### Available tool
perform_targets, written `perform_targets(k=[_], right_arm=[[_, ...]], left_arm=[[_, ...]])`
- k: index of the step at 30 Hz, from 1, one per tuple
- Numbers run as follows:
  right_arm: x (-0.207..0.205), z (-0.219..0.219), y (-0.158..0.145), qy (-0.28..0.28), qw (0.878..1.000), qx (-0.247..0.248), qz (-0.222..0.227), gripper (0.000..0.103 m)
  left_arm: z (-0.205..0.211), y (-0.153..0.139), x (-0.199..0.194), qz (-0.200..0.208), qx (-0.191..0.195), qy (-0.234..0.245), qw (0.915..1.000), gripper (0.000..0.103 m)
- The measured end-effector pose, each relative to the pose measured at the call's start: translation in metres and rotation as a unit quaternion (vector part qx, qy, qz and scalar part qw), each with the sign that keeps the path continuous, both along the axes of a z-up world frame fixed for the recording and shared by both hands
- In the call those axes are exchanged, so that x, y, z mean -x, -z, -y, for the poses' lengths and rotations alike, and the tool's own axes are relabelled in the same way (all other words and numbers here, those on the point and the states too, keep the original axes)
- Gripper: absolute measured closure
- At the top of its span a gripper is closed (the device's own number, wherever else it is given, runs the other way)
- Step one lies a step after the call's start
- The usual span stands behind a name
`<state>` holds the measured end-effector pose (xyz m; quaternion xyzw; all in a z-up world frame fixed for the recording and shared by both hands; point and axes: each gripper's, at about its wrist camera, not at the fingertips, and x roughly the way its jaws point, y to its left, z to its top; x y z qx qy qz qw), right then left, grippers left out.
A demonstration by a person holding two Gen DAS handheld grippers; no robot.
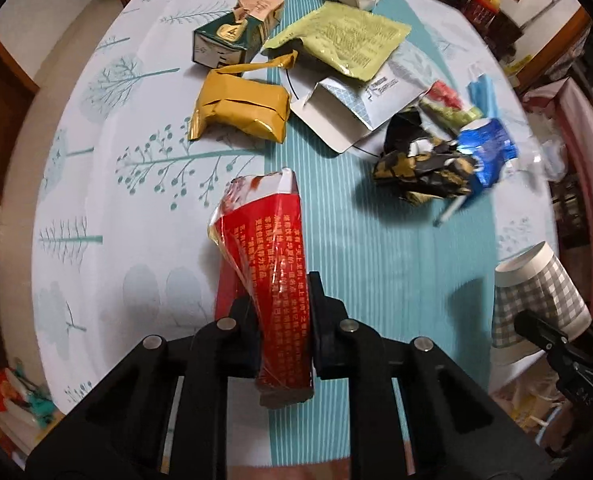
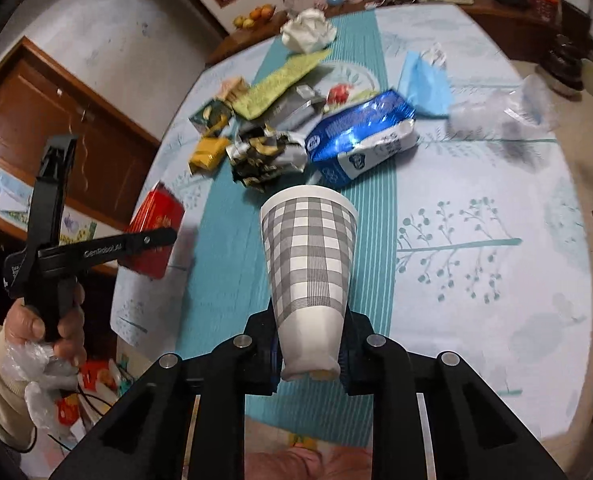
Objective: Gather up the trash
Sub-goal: 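Carry the red bag and checked cup to the bin and open both tools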
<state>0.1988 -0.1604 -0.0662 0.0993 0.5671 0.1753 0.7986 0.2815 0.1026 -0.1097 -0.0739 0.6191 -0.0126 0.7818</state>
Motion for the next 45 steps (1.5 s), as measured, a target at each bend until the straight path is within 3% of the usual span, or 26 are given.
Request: perform_targets(k=[4,7,15,20,29,37,45], right_arm=[[0.033,0.0,-0.026,0.045,0.999,-0.009,0.019,0.083],[0.064,-0.01,-0.04,0.065,0.997,-0.009,0.031,0.083],[0.158,-0.053,-0.056,0.091,0.995,0.003,0.037,0.083],[0.215,-0.075,-0.066,0.104,0.993,0.01,0.049,0.083],[0.277,-0.08,-0.066,0.125,0.991,0.02,0.039,0.083],[0.287,-0.076,-0.051,0.103,0.994,0.027,0.024,0.083],[0.29,-0.061,0.012,0.082,0.996,0.023,-0.025,0.083]], left_arm=[[-0.019,-0.026,0.028,0.009,0.051,-0.004,0.9986,0.089],[-0.024,-0.05,0.053,0.023,0.068,0.021,0.9972,0.089],[-0.025,-0.111,0.136,0.092,0.06,0.113,0.9875,0.089],[-0.022,-0.127,0.198,0.116,0.062,0.165,0.9774,0.089],[-0.007,-0.117,0.278,0.115,0.068,0.228,0.9644,0.089],[0.002,-0.106,0.303,0.105,0.063,0.222,0.9673,0.089],[0.02,-0.076,0.313,0.09,0.053,0.186,0.977,0.089]])
